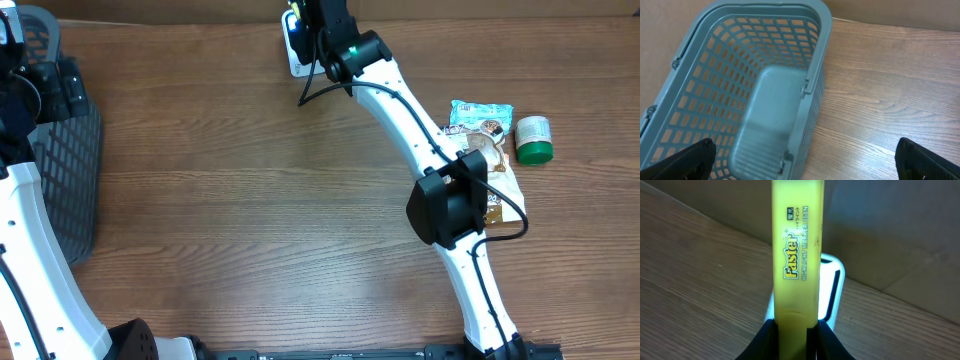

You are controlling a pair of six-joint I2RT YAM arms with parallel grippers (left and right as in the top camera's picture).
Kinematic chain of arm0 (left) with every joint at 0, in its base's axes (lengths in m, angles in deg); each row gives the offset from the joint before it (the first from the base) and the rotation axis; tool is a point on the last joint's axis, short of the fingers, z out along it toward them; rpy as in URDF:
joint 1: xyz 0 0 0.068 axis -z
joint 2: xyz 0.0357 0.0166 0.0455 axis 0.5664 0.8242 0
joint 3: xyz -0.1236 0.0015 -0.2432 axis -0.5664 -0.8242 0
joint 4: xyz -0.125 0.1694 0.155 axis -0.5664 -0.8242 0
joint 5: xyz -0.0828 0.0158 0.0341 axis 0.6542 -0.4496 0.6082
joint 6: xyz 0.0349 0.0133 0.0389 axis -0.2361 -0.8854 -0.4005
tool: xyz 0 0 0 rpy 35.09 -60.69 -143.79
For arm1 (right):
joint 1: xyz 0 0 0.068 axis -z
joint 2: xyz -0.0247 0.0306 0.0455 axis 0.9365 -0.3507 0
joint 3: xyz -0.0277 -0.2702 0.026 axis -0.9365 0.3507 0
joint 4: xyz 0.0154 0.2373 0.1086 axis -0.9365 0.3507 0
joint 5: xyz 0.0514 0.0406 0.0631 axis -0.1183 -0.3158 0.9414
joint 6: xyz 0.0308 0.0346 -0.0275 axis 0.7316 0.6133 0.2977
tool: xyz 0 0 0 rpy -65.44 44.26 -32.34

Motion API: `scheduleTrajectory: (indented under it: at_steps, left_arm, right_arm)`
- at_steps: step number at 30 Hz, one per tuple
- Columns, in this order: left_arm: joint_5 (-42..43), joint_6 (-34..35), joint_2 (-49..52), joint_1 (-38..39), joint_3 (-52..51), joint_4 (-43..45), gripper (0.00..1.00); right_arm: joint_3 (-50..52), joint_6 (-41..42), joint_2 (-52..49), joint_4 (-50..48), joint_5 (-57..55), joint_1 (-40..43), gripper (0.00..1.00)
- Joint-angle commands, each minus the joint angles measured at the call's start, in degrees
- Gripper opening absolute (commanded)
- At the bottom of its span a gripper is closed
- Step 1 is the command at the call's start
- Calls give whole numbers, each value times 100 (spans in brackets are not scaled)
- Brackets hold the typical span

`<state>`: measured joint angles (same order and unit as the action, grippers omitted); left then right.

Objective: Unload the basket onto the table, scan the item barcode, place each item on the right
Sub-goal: 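Hold the highlighter barcode in front of the white scanner, then carry the highlighter right and lower it onto the clear bag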

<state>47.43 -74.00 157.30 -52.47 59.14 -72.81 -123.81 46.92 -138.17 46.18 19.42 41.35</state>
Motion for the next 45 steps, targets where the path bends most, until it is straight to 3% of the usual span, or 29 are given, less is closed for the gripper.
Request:
scheduleTrajectory:
  at_steps: [1,22,31,38,45]
  left_arm:
    - [-11,-66,46,50,26,17,100]
    - [-11,-66,46,50,26,17,100]
    - [-11,-66,46,50,26,17,100]
    - [-11,-66,46,50,26,17,100]
    - [-11,-66,46,50,26,17,100]
  right_arm:
    - [-50,-212,-466,103,-293,13,15]
    - [-68,-166,-527,339,-293,-15,15]
    - [-70,-164,-20,553,-289,-15,10]
    - [-70,181,973,1467,146,2,6]
    - [-70,1296,2245,3165,625,142,6]
